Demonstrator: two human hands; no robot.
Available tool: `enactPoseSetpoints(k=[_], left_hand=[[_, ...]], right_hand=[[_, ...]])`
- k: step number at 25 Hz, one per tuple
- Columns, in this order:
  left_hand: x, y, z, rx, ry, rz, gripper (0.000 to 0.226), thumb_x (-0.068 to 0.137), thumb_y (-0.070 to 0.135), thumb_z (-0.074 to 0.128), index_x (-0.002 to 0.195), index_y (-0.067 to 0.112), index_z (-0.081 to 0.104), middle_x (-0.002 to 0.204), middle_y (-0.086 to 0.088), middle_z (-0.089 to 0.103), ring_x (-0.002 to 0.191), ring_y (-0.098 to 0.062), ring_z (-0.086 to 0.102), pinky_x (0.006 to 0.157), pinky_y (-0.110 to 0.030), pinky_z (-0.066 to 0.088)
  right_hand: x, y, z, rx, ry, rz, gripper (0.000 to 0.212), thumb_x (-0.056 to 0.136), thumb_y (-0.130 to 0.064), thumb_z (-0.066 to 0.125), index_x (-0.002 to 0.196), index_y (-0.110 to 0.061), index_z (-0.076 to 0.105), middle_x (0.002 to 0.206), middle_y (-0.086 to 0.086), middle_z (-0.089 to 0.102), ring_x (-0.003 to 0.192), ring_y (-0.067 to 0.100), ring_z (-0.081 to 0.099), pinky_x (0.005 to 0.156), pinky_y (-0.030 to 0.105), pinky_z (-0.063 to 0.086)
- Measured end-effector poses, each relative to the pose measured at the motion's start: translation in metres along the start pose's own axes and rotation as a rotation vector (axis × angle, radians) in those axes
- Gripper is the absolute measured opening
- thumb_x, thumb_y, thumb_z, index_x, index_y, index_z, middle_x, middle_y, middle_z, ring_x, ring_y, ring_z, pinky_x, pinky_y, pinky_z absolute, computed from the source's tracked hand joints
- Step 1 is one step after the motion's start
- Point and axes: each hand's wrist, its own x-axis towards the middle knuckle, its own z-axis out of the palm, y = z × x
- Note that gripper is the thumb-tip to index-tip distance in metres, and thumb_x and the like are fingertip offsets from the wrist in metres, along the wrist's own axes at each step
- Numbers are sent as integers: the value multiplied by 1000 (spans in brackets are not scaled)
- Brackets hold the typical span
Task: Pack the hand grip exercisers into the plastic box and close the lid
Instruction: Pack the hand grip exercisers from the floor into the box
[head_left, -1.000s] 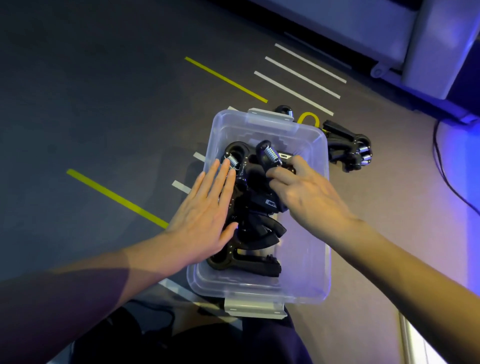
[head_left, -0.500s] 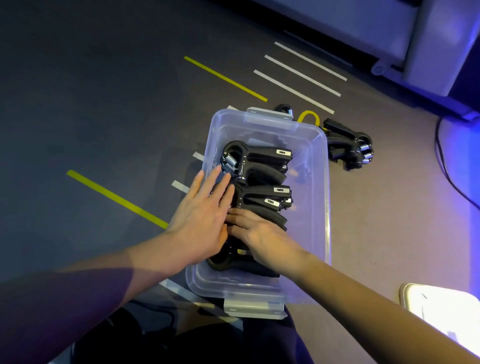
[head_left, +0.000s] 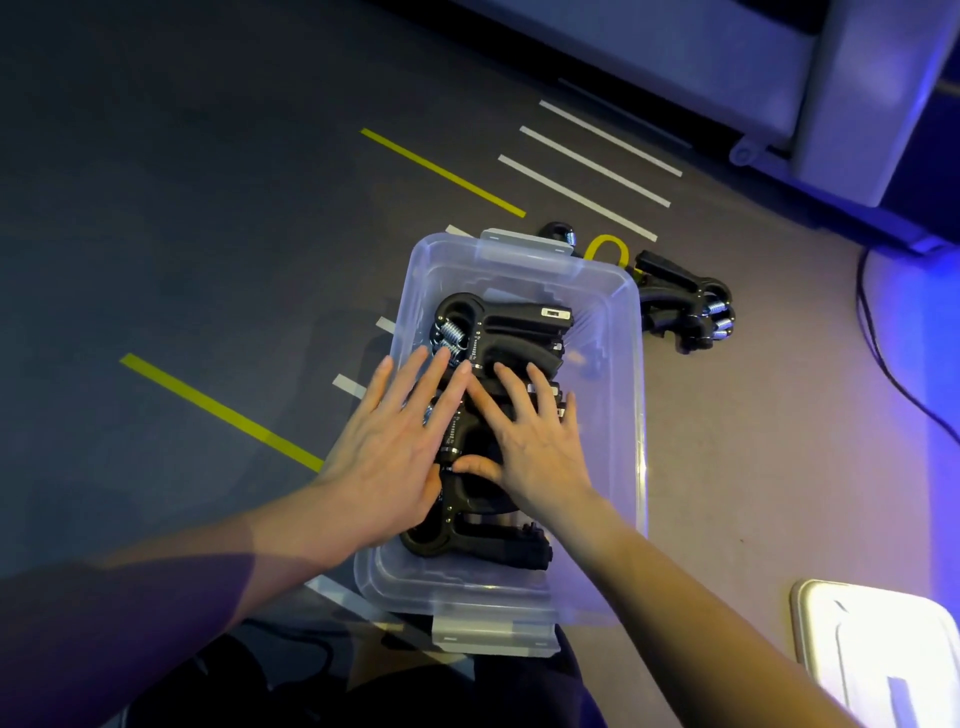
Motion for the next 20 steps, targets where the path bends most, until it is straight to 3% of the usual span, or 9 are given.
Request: enactPoseSetpoints(k=[8, 10, 13, 15, 18, 20], left_hand=[[-1, -1, 2, -19, 4, -3, 104, 59, 30, 72, 145, 4, 19, 149, -21, 27, 138, -34, 19, 111, -44, 5], [-2, 0, 2, -22, -1, -4, 99, 62, 32, 65, 145, 4, 20, 149, -21, 26, 138, -34, 19, 111, -45, 6], [-4, 0, 1, -48, 15, -7, 86, 70, 37, 43, 145, 3, 19, 150, -22, 24, 138, -37, 20, 111, -45, 8], [-1, 1, -2, -59, 33, -27, 83, 73, 42, 35, 144, 1, 22, 150, -23, 22, 137, -38, 23, 110, -45, 10], [22, 15, -9, -92, 104, -32, 80, 77, 46, 35, 142, 0, 27, 151, -22, 21, 136, -38, 25, 108, -48, 17], [50, 29, -13, -112, 168, -14, 77, 79, 46, 35, 141, 1, 30, 151, -21, 22, 135, -40, 26, 105, -52, 20]], right_hand=[[2, 2, 1, 61, -59, -10, 90, 70, -80, 25, 147, -34, 24, 150, 3, 35, 136, 36, 35, 92, 59, 46], [0, 2, 1, 89, -111, -31, 89, 72, -79, 26, 149, -35, 18, 155, 2, 26, 141, 37, 25, 98, 63, 38], [0, 5, -15, 249, -136, -53, 84, 76, -78, 19, 149, -39, 0, 159, -7, 0, 146, 29, -8, 112, 62, 10], [-3, 12, -38, 399, -20, -29, 80, 82, -73, 18, 150, -35, 1, 159, -12, 4, 146, 22, -7, 118, 50, 6], [-14, 32, -60, 573, 334, 8, 66, 93, -55, 35, 149, -24, 19, 154, -8, 27, 143, 14, 16, 117, 29, 16], [-17, 55, -65, 595, 552, 55, 59, 96, -50, 33, 145, -18, 28, 148, -4, 37, 137, 12, 29, 113, 23, 21]])
